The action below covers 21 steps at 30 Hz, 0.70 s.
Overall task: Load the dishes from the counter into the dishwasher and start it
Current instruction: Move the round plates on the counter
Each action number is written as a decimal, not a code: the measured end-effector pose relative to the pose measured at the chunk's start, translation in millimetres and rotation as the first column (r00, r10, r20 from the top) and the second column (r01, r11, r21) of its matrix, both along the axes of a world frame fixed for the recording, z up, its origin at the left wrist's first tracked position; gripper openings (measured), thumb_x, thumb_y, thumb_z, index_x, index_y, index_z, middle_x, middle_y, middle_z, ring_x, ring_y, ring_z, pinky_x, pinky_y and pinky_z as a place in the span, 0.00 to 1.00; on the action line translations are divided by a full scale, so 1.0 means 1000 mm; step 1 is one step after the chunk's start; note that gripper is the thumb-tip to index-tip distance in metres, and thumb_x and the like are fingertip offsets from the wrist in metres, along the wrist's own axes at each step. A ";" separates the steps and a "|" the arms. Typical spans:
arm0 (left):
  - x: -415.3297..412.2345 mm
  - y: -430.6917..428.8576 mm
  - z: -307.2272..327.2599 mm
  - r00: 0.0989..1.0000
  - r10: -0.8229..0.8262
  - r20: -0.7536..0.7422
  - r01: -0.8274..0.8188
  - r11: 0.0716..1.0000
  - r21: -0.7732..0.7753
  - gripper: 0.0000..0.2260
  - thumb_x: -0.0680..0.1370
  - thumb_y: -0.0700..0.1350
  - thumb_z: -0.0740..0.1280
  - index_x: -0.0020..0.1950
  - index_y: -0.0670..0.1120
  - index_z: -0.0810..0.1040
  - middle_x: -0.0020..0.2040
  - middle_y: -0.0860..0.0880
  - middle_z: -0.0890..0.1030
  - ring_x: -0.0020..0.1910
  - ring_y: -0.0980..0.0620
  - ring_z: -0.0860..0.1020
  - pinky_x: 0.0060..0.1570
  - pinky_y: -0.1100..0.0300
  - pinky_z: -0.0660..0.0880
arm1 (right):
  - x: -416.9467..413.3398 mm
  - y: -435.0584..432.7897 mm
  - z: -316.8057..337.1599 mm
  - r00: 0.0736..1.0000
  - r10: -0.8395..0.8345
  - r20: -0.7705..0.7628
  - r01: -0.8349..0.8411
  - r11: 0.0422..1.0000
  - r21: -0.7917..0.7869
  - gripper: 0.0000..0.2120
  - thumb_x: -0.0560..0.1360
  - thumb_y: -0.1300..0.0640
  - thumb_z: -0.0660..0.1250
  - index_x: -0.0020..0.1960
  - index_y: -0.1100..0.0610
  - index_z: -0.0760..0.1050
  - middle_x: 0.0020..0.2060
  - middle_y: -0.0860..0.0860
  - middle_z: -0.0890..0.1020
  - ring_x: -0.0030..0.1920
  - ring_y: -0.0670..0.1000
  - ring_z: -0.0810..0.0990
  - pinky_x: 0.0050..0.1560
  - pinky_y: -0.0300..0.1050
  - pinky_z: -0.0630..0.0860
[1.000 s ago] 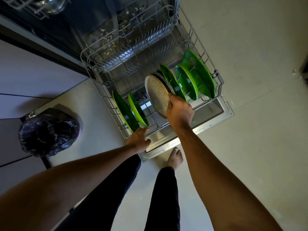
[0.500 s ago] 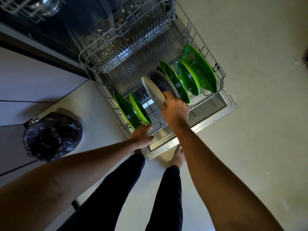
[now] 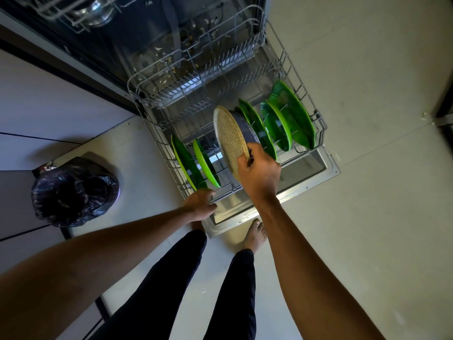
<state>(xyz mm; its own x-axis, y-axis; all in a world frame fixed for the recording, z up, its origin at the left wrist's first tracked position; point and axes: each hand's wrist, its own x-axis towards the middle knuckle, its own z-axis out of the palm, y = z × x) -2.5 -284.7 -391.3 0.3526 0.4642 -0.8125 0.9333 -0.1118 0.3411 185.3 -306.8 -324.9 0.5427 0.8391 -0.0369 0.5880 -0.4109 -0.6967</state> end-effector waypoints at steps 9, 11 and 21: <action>-0.012 -0.006 0.000 0.995 0.100 0.030 -0.099 0.995 -0.004 0.19 0.77 0.46 0.67 0.68 0.47 0.74 0.67 0.46 0.74 0.62 0.50 0.74 0.52 0.60 0.69 | -0.024 0.003 -0.022 0.968 0.194 0.162 -0.200 0.980 0.022 0.04 0.75 0.61 0.72 0.47 0.59 0.77 0.35 0.54 0.83 0.33 0.53 0.83 0.34 0.45 0.81; -0.014 -0.009 0.001 0.994 0.105 0.044 -0.106 0.994 0.006 0.19 0.77 0.45 0.67 0.68 0.47 0.74 0.67 0.46 0.73 0.63 0.50 0.73 0.54 0.60 0.69 | -0.025 0.006 -0.028 0.962 0.218 0.165 -0.220 0.975 -0.003 0.03 0.76 0.61 0.71 0.48 0.59 0.77 0.36 0.54 0.84 0.34 0.54 0.83 0.35 0.48 0.82; -0.017 -0.012 0.001 0.986 0.142 0.091 -0.147 0.988 0.051 0.18 0.77 0.44 0.67 0.67 0.46 0.74 0.66 0.46 0.74 0.63 0.50 0.73 0.56 0.59 0.70 | -0.040 0.020 -0.049 0.905 0.424 0.036 -0.410 0.892 -0.188 0.06 0.79 0.59 0.68 0.55 0.59 0.76 0.44 0.55 0.84 0.43 0.54 0.84 0.41 0.41 0.72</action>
<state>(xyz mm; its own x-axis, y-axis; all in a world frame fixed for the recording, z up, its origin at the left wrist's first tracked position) -19.5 -296.7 -390.3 0.3466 0.5600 -0.7525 0.9082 0.0002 0.4185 145.3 -287.2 -374.2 0.1509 0.9731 -0.1743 0.7785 -0.2256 -0.5857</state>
